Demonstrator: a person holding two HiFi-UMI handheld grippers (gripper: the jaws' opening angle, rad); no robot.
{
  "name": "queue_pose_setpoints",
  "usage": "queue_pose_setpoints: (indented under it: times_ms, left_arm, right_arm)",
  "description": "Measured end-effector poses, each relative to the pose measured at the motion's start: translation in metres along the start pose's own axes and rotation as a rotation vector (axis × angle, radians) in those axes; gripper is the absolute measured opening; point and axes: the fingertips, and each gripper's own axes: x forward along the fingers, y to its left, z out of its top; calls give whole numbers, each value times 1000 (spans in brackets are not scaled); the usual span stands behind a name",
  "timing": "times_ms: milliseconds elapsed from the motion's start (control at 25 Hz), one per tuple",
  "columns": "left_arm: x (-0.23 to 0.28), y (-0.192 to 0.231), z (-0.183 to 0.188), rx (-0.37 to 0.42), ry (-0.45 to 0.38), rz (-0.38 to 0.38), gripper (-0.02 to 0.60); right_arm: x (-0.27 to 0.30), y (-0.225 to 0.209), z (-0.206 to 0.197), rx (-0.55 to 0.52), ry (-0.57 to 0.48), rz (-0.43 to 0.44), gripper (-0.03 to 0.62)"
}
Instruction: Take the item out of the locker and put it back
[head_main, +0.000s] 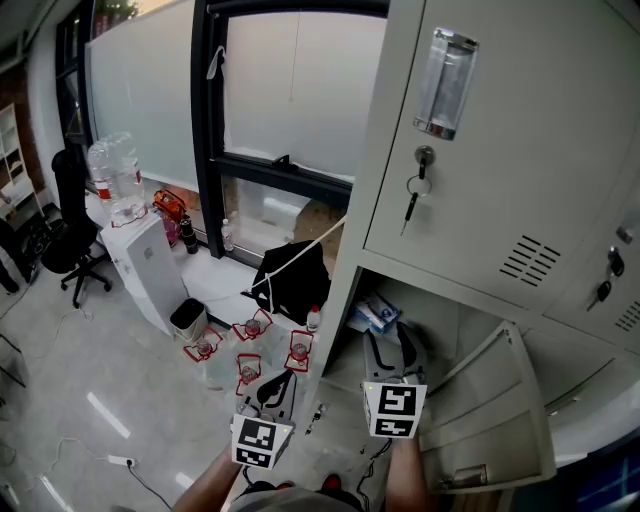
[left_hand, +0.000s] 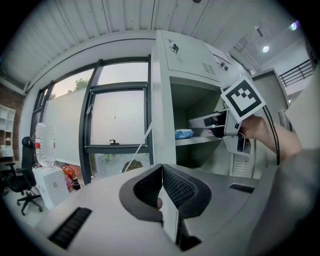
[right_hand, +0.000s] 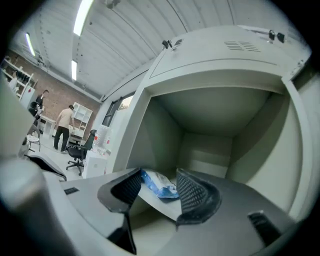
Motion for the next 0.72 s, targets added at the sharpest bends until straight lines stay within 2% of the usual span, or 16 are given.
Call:
queue_pose_setpoints:
  times_ms: [240, 720]
  left_arm:
    - [0, -8, 8, 22, -15, -45, 23]
    - [-6, -53, 18, 53, -44, -197, 23]
  right_arm:
    - [-37, -10, -8, 100, -46, -49, 199]
    - [-120, -5, -55, 182, 9, -162, 122]
